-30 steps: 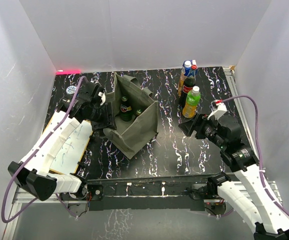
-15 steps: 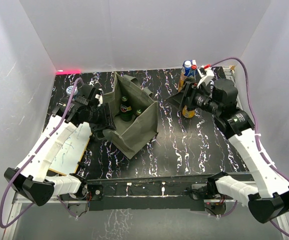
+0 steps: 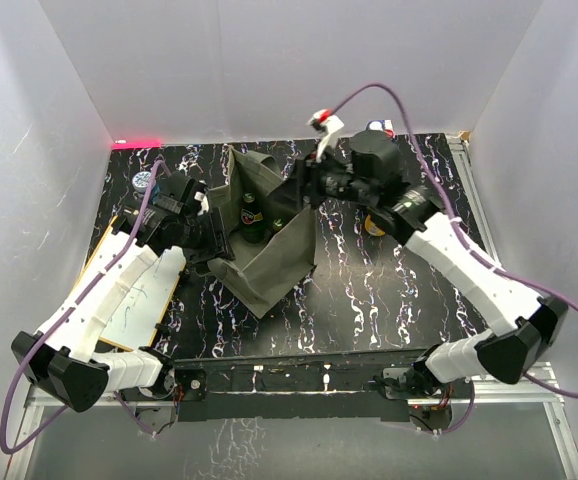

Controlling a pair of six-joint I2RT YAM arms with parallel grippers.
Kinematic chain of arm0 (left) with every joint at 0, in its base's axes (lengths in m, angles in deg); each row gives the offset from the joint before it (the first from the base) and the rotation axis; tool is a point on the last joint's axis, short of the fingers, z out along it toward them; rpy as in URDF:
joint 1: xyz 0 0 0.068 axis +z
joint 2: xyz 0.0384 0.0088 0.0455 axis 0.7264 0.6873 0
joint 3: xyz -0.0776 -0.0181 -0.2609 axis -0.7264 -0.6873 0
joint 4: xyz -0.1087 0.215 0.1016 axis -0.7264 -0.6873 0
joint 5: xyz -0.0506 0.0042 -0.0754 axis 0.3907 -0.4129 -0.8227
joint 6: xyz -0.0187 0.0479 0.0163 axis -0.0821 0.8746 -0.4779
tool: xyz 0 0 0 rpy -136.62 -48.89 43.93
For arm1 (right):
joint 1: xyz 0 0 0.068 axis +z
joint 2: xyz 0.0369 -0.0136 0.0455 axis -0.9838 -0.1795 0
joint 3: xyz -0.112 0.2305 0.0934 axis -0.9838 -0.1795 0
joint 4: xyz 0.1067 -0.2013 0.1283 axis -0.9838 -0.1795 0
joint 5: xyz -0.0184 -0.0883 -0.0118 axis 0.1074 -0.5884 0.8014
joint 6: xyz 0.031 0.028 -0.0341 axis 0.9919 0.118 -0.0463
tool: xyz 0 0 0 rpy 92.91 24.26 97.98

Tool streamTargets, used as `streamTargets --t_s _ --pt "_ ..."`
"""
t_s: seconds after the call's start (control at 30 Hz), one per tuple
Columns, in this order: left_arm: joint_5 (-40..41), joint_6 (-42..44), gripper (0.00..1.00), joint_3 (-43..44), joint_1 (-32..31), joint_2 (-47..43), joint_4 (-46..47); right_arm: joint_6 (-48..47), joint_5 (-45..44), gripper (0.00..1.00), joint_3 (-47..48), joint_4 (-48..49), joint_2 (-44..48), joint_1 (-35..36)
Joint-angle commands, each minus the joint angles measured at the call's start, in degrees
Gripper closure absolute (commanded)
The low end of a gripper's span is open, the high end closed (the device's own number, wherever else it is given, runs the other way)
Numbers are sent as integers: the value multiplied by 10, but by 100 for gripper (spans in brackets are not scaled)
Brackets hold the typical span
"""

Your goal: Take the beverage out of the canvas bag

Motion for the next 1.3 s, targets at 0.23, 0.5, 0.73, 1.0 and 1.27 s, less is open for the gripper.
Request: streamTargets --t_s 0.23,0.5,0.73,1.0,1.27 --pt "25 26 54 -23 -1 10 16 -65 -100 50 118 -25 -156 88" --pt "46 92 54 -20 -2 13 26 -68 -204 53 187 -78 -265 104" --pt "72 167 54 -26 -1 19 48 -66 -304 53 267 -130 -352 107" --pt "106 222 54 -13 -3 39 46 -70 -382 47 212 -64 -343 107" --pt "106 225 54 -26 -5 37 59 -105 -368 43 173 56 -389 96"
